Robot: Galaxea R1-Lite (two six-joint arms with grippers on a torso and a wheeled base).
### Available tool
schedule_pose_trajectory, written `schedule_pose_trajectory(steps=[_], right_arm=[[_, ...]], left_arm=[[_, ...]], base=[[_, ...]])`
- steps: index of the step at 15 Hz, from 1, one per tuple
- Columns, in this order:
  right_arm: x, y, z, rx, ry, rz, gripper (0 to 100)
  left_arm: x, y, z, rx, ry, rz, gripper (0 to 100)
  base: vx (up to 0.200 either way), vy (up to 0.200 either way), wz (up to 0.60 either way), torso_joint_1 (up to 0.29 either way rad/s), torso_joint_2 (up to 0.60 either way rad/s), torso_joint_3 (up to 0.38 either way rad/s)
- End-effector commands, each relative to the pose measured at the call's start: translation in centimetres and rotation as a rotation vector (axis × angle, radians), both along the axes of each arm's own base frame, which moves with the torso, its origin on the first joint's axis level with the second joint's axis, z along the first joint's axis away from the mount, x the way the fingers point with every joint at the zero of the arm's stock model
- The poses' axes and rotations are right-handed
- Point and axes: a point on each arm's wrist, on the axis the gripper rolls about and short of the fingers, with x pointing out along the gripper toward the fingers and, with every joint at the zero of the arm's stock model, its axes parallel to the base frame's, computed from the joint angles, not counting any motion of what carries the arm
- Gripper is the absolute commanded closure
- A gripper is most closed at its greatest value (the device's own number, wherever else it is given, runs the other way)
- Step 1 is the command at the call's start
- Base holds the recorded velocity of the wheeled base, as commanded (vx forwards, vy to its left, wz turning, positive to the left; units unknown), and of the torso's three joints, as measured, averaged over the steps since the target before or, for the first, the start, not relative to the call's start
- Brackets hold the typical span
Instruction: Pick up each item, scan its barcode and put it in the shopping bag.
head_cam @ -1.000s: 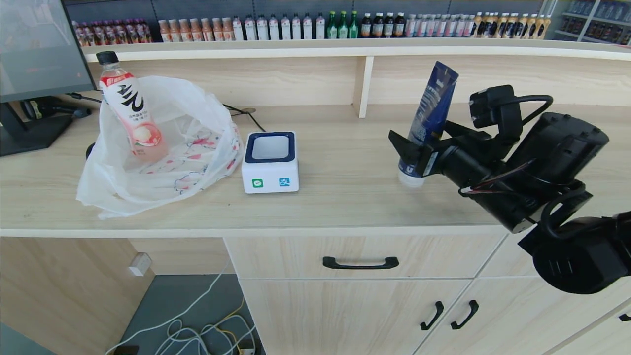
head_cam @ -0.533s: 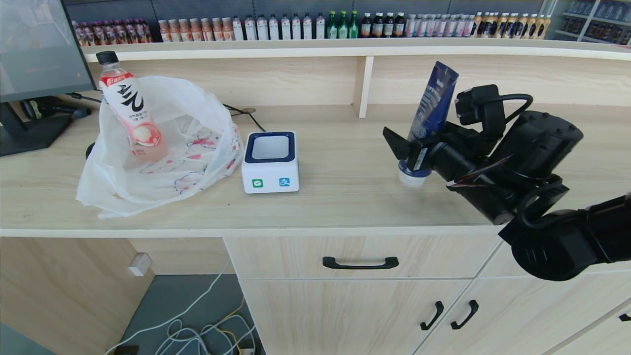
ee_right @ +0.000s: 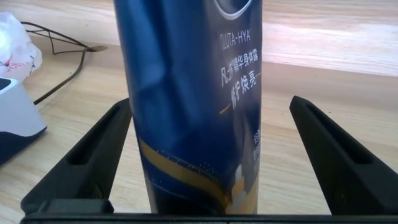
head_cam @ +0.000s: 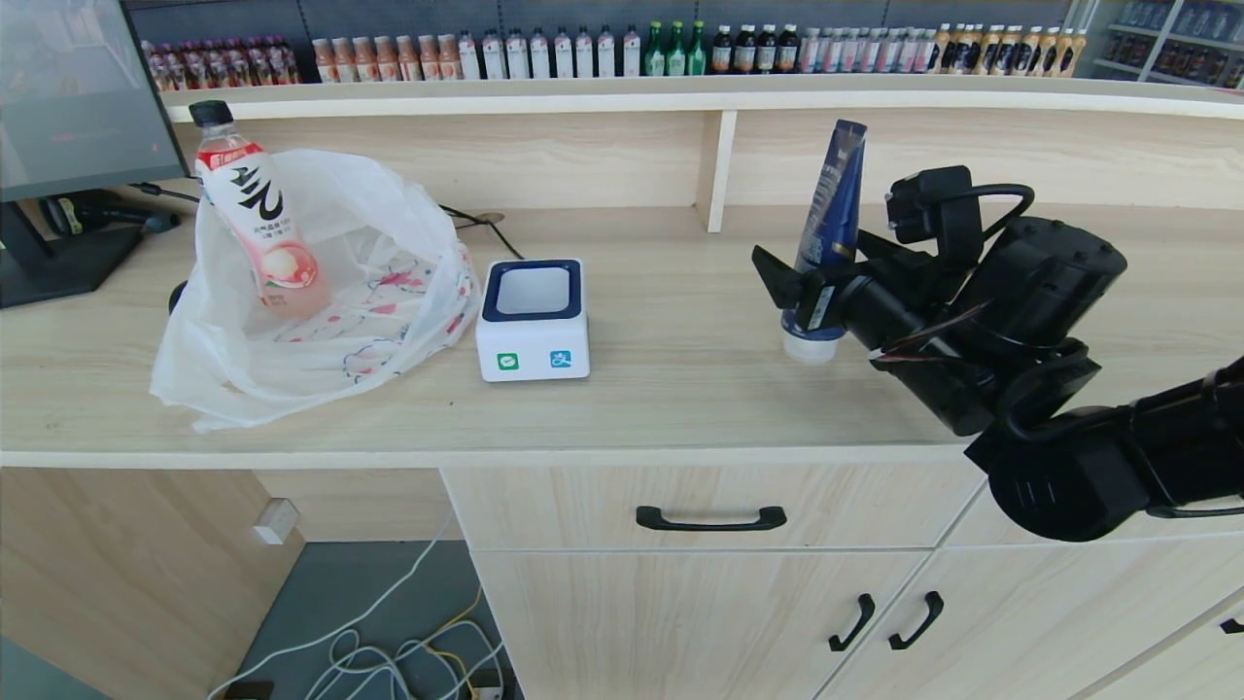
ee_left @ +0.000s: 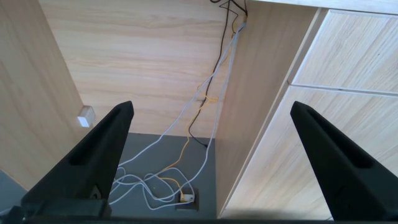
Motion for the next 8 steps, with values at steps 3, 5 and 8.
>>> schedule_pose_trajectory(steps=[3, 5, 8], right_arm=[[-0.29, -0.11, -0.08, -0.002, 0.004, 0.0, 0], [-0.49, -0.2, 0.18, -0.001, -0.003, 0.0, 0], [-0.9, -0.46, 0.55, 0.005, -0.009, -0.007, 0]], left_arm=[[0.0, 0.0, 0.0, 0.0, 0.0, 0.001, 0], [0.0, 0.0, 0.0, 0.0, 0.0, 0.001, 0], [0.0, 0.0, 0.0, 0.0, 0.0, 0.0, 0]], base=[[0.0, 0.0, 0.0, 0.0, 0.0, 0.0], [0.0, 0.0, 0.0, 0.0, 0.0, 0.0], [0.0, 0.0, 0.0, 0.0, 0.0, 0.0]])
